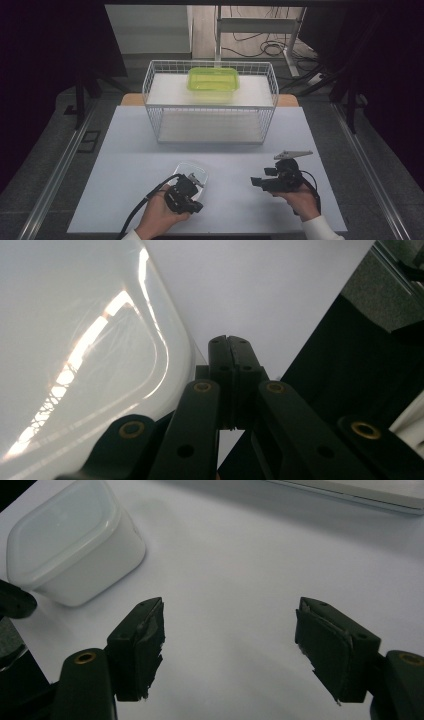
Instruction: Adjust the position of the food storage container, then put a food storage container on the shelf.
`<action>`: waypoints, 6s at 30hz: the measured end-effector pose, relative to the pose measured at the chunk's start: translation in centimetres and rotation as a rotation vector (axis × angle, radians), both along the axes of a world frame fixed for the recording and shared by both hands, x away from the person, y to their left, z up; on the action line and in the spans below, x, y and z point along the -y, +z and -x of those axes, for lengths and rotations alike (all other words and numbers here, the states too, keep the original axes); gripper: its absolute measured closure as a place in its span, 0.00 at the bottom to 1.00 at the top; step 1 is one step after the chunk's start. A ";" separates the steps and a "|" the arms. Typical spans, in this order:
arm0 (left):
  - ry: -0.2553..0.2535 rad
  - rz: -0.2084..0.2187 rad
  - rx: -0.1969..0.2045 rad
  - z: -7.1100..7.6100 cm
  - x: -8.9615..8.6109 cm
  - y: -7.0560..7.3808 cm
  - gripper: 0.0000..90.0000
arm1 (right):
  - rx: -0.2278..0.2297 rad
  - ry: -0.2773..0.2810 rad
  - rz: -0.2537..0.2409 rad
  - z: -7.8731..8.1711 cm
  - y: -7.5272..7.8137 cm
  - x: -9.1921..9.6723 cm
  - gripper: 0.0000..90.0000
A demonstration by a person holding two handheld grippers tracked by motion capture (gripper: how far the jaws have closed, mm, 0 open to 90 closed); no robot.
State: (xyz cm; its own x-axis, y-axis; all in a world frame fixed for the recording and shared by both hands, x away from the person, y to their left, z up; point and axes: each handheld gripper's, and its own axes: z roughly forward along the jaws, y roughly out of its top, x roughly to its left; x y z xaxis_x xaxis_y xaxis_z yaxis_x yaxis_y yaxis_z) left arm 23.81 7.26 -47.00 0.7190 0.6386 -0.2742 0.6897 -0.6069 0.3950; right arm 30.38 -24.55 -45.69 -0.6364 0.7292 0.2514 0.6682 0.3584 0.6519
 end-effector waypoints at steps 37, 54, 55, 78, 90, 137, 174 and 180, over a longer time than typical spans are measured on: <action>0.302 0.029 0.069 -3.8 -12.8 3.4 1.00 | -0.005 -0.004 0.003 -0.1 -0.1 0.1 0.30; 0.376 -0.038 -0.060 -6.4 -14.0 -1.3 1.00 | -0.011 -0.008 0.012 -0.3 -0.3 0.1 0.30; 0.377 -0.040 -0.064 -6.7 -13.9 -1.4 1.00 | -0.013 -0.009 0.010 -0.3 -0.3 0.1 0.30; 0.297 0.009 -0.066 -10.6 -6.9 -1.7 1.00 | -0.009 -0.015 0.007 -0.5 -0.4 0.6 0.30; 0.286 0.034 -0.056 -11.0 -5.1 -1.9 1.00 | -0.012 -0.018 0.008 -0.5 -0.4 0.7 0.30; 0.470 0.342 0.125 -5.2 -12.8 0.9 0.34 | 0.066 -0.026 -0.033 -1.3 -0.1 -0.8 0.31; 0.462 0.504 -0.145 -9.2 -8.9 -2.3 0.52 | -0.188 -0.017 -0.200 -5.3 -1.9 -6.7 0.50; 0.456 0.511 -0.168 -9.3 -8.9 -2.8 0.56 | -0.229 -0.005 -0.223 -5.7 -2.8 -7.2 0.55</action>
